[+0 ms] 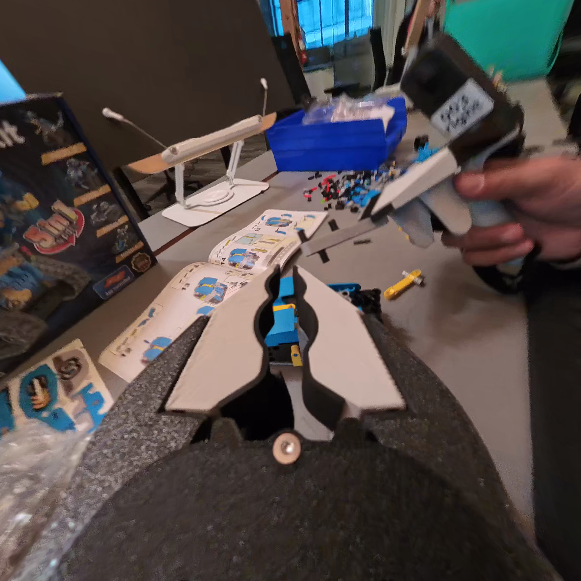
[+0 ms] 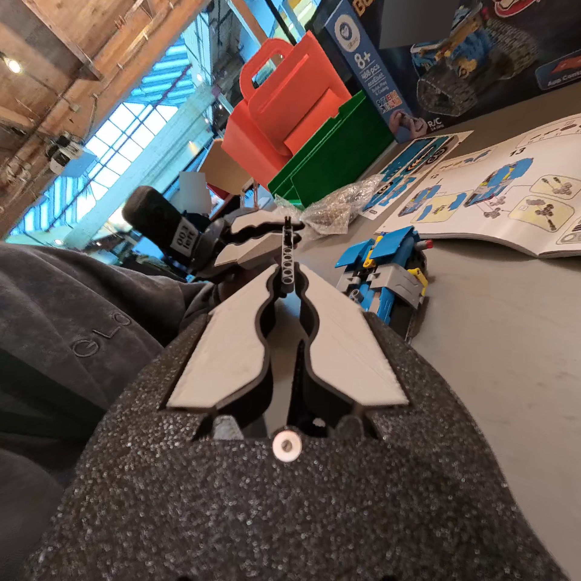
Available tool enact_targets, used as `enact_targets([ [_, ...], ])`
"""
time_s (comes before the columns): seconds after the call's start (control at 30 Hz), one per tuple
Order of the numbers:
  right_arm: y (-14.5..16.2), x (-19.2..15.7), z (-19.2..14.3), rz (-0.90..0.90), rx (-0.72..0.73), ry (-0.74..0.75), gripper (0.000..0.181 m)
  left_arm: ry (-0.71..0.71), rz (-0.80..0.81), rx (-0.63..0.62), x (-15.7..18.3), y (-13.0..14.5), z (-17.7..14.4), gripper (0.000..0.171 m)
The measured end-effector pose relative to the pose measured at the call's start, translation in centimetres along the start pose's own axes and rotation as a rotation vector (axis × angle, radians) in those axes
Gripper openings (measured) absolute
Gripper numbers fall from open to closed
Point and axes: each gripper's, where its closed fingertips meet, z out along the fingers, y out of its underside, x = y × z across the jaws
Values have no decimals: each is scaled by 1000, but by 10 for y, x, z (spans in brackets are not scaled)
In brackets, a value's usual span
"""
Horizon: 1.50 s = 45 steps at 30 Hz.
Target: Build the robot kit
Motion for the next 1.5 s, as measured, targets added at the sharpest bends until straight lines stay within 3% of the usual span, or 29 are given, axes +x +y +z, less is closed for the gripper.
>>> enact_targets([
  [0.1,-9,0,-4,51,64,-20,7,59,-258,77,-11,-7,-5,15],
  [0.23,-22,-14,1,113,167,-114,7,445,-681,189,26,-24,-6,16],
  [0.33,-20,-23,13,86,163,-125,6,590,-878,270,36,-35,-10,16],
  [0.5,-12,-30,25,9,124,-100,8,561,-851,325,29,-41,-15,7],
  [0.83,1,-30,33,-127,41,-15,7,607,-897,336,27,-41,-16,12],
  [1.17,0,-60,30,-186,54,-164,8,751,-816,394,40,-59,-36,7],
  [1.23,2,-59,30,-248,43,-133,22,739,-824,415,36,-60,-37,6],
  [1.5,5,-55,29,-284,17,-89,8,738,-828,409,38,-58,-34,7],
])
